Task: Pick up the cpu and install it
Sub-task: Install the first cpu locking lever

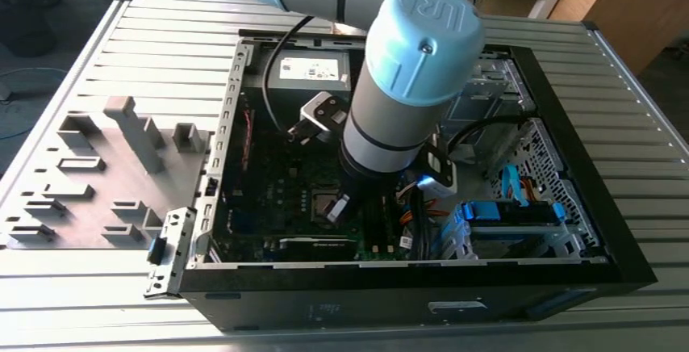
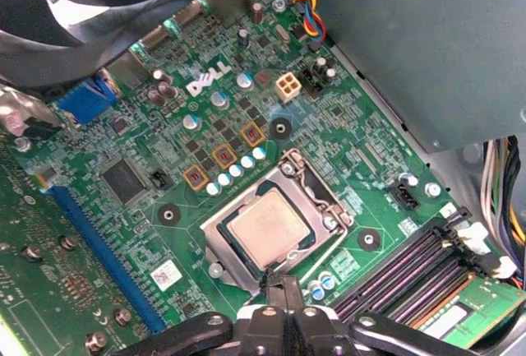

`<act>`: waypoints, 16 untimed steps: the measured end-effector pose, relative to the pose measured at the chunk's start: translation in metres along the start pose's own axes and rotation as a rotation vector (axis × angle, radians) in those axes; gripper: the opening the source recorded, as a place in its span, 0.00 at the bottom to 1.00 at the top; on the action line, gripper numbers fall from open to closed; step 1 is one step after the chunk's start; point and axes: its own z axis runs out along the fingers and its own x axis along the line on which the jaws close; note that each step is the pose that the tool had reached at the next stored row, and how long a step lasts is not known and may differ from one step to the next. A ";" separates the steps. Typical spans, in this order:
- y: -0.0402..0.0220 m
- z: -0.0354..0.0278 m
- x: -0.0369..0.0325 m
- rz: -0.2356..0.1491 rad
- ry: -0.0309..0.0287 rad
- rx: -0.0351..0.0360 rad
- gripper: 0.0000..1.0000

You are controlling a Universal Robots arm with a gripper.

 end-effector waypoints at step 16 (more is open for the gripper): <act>-0.0022 0.0067 -0.0001 0.011 -0.0040 -0.0018 0.11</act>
